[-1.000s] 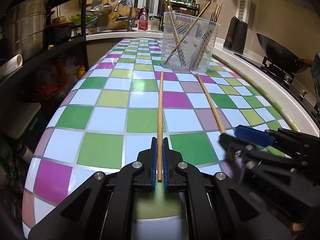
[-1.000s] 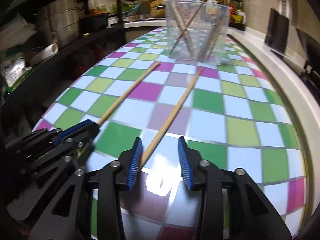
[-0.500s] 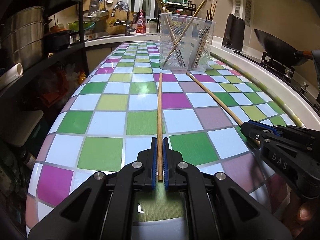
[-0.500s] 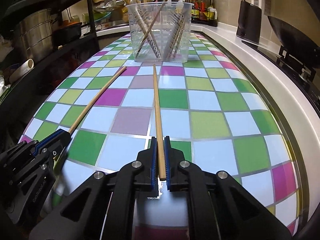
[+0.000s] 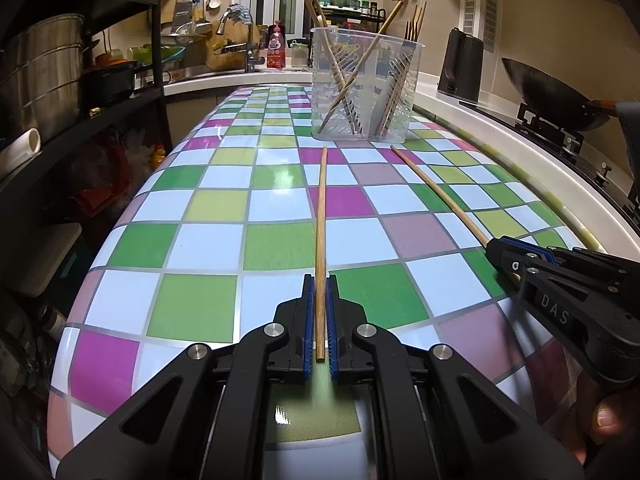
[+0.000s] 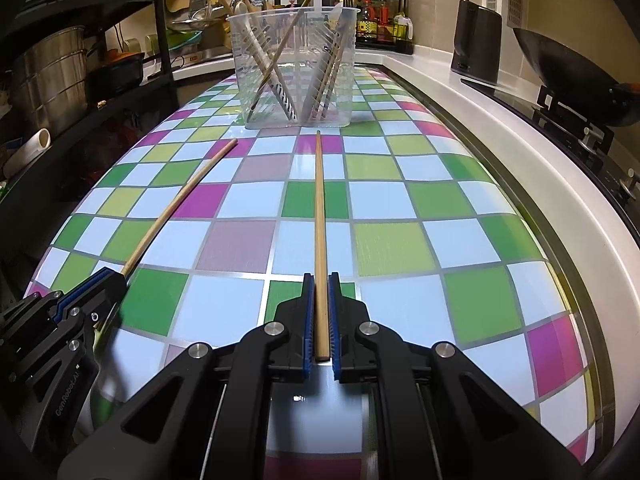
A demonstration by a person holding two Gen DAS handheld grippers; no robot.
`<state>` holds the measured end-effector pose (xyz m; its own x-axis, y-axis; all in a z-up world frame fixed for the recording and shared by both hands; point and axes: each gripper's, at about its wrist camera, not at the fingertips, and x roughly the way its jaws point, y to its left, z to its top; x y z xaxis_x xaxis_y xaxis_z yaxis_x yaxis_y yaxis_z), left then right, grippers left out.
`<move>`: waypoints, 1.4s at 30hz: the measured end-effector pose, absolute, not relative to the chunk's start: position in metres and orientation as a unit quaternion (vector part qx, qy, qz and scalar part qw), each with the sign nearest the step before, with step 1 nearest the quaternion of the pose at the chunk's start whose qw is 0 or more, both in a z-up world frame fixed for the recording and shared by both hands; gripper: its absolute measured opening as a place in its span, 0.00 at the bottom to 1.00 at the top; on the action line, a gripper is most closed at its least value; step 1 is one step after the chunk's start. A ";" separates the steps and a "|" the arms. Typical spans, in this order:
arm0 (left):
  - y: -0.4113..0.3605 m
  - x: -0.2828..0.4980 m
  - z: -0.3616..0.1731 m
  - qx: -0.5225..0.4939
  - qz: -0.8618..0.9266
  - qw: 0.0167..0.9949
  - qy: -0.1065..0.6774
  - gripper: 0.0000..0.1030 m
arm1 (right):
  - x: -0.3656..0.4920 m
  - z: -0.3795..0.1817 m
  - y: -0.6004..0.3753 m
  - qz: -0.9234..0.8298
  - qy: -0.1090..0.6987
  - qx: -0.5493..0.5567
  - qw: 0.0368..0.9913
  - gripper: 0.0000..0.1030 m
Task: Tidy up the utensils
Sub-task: 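Lift both held chopsticks and carry them toward the clear container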
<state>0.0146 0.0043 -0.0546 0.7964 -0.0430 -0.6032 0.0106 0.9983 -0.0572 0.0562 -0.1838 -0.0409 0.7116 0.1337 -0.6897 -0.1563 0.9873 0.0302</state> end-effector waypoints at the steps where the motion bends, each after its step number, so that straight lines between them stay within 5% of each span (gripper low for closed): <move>1: 0.005 0.014 -0.055 -0.026 -0.014 0.948 0.318 0.06 | 0.057 -0.041 -0.184 0.079 0.373 -0.015 0.925 0.08; 42: -0.010 -0.005 -0.031 0.004 -0.024 0.961 0.274 0.05 | 0.054 -0.025 -0.183 0.085 0.351 -0.029 0.932 0.06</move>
